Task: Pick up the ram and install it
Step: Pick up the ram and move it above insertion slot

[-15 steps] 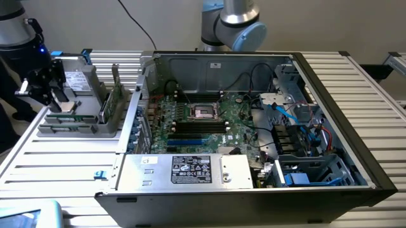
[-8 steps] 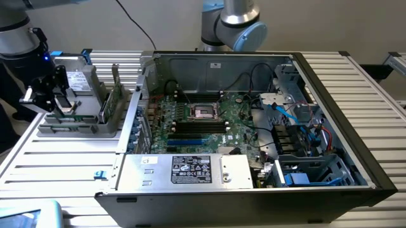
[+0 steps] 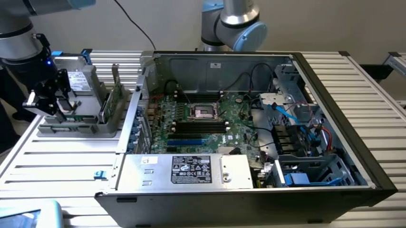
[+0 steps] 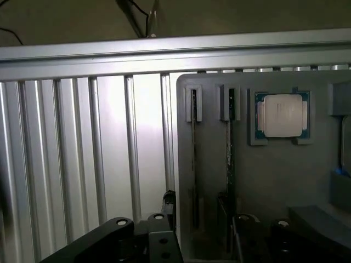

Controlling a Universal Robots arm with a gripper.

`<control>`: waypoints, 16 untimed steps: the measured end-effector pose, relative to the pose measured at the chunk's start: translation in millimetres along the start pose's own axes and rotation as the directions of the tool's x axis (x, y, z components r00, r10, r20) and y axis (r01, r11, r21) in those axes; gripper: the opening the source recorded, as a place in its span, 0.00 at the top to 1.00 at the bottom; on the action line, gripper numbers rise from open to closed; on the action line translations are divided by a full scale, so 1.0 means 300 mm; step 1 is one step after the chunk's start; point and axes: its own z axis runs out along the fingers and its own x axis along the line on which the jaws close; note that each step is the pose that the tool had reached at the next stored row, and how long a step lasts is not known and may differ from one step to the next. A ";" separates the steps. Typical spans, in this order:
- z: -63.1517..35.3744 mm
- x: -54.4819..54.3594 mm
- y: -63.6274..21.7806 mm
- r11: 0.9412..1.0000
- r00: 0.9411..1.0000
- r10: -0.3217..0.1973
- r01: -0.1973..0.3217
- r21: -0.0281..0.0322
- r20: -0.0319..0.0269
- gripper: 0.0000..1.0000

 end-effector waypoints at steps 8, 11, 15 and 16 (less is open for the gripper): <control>0.036 -0.003 0.012 1.000 1.000 0.000 0.000 0.000 0.000 0.57; 0.054 -0.005 0.011 1.000 1.000 0.000 0.000 0.000 0.000 0.57; 0.078 -0.005 0.012 1.000 1.000 0.000 0.000 0.000 0.000 0.57; 0.084 -0.005 0.012 1.000 1.000 0.000 0.000 0.000 0.000 0.57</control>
